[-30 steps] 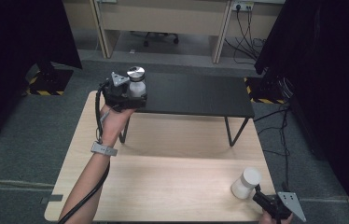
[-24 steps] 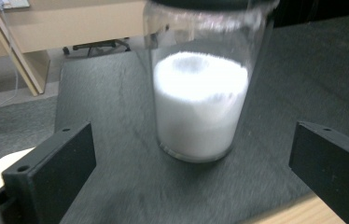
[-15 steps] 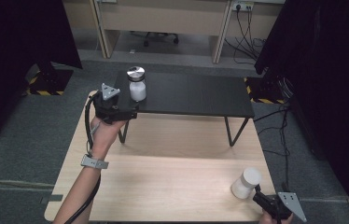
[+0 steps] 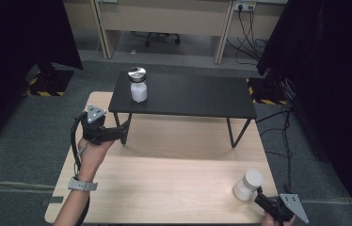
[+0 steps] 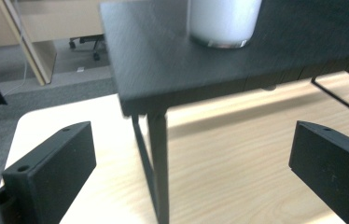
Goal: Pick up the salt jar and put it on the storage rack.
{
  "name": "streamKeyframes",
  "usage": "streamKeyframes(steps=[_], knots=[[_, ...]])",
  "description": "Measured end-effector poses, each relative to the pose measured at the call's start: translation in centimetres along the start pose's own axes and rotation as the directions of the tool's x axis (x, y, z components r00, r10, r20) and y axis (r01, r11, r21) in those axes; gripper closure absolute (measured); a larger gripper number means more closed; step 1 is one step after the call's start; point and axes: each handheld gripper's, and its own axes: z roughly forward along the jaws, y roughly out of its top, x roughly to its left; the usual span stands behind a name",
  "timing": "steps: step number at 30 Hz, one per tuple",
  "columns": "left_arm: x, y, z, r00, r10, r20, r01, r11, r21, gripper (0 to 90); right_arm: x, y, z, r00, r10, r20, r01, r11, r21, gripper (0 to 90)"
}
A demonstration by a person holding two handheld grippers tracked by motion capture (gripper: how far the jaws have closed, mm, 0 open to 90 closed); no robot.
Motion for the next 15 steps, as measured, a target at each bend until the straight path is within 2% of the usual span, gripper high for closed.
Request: streamKeyframes(steps=[1,4,5,8,13,15], knots=[[0.0,0.0,0.0,1.0,0.0,0.0,0.0,1.0,0.0,0.0,0.0,0.0,0.0,1.0,0.0,0.0,0.0,1.0,0.0,0.2],[0.2,-1.5,-0.4,1.0,0.001,-0.01,0.0,0.9999,0.011,0.0,0.0,0.0,0.0,1.0,-0.001,0.0,0.001,1.0,0.001,0.2],[0.2,-1.5,-0.4,1.0,0.001,-0.01,0.0,0.9999,0.011,0.0,0.0,0.0,0.0,1.0,-0.002,0.0,0.002,1.0,0.002,0.2],[0.3,-2.9,-0.6,0.9999,0.001,-0.016,0.0,0.9998,0.022,0.0,0.0,0.1,0.0,1.0,-0.007,-0.001,0.007,1.0,0.004,0.3],[0.5,-4.9,-0.6,0.9997,-0.017,-0.018,0.017,0.9989,0.044,0.0,0.0,0.0,0.0,1.0,-0.009,-0.001,0.009,1.0,0.001,0.2],[0.7,-6.1,-0.7,0.9993,-0.03,-0.02,0.031,0.998,0.054,0.0,0.0,0.0,0.0,0.9999,-0.01,-0.002,0.01,1.0,0.001,0.2]])
